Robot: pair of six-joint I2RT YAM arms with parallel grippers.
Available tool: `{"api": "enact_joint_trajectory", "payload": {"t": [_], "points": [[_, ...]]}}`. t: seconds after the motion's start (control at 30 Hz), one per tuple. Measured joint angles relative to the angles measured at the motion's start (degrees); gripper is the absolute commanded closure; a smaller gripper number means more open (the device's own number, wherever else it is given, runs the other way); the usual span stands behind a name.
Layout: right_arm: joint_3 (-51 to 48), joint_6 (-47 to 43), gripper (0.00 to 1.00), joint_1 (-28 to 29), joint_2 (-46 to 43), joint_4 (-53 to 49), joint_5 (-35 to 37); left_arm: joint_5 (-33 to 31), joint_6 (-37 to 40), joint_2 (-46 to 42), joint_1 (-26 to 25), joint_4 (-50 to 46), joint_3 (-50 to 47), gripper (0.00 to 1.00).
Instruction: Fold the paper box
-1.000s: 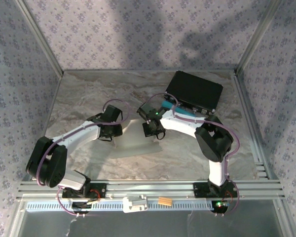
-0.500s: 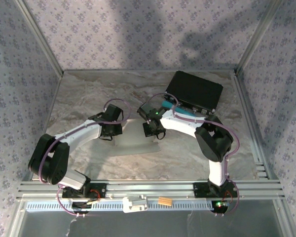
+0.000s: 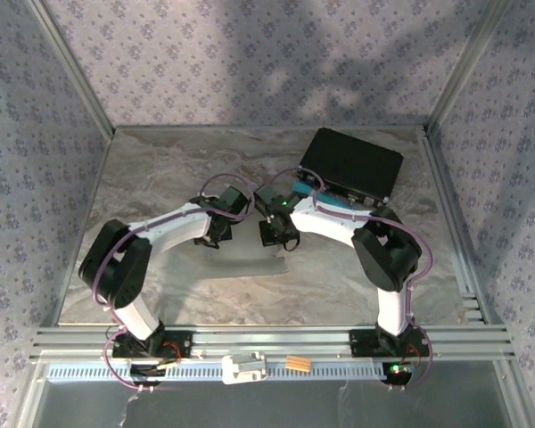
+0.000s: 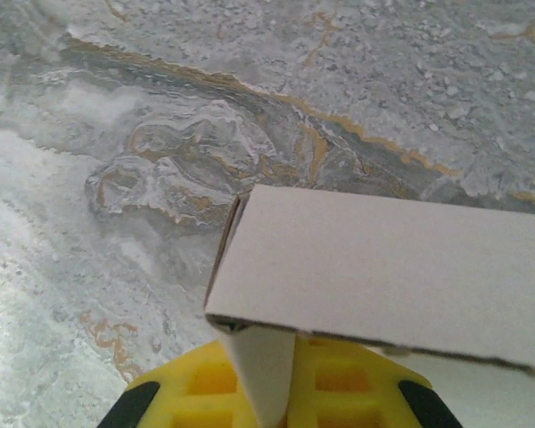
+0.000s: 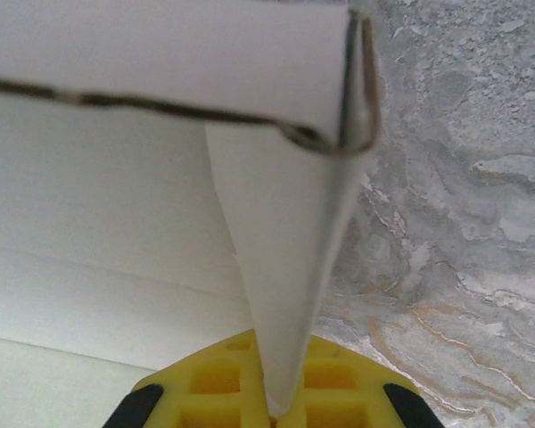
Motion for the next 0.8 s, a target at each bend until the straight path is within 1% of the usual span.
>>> {"api": "enact_joint_trajectory", "payload": {"t": [0.13, 0.27, 0.37, 0.5, 0.53, 0.57, 0.6, 0.67, 0.8], "points": [[0.0, 0.37, 1.0, -1.25, 0.15, 0.42, -2.82, -0.31, -5.2, 3.43, -0.26, -4.85, 3.74, 1.0], [0.46, 0.57, 1.0, -2.25, 0.61, 0.59, -4.92, -1.97, -10.1, 7.21, -1.38, -9.01, 6.49, 1.0], [0.52, 0.59, 1.0, -2.47, 0.68, 0.52, -5.46, -1.97, -11.56, 8.09, -1.4, -9.92, 7.41, 1.0], [0.52, 0.59, 1.0, -2.47, 0.66, 0.52, -5.38, -1.97, -11.58, 7.67, -1.38, -9.42, 7.02, 0.99], [0.52, 0.59, 1.0, -2.43, 0.66, 0.52, -5.27, -1.97, -11.21, 7.06, -1.4, -8.87, 6.47, 0.9], [0.52, 0.59, 1.0, -2.34, 0.66, 0.52, -5.05, -1.92, -10.56, 6.21, -1.4, -8.22, 5.81, 0.83], [0.55, 0.59, 1.0, -2.19, 0.66, 0.52, -4.68, -1.79, -9.77, 5.49, -1.44, -7.69, 5.29, 0.78], [0.68, 0.61, 1.0, -1.68, 0.66, 0.33, -3.76, -1.79, -7.48, 3.63, -1.66, -6.43, 3.76, 0.7], [0.85, 0.61, 1.0, -0.94, 0.66, 0.15, -2.25, -0.13, -3.76, -0.46, -1.55, -3.56, -0.09, 0.59]]}}
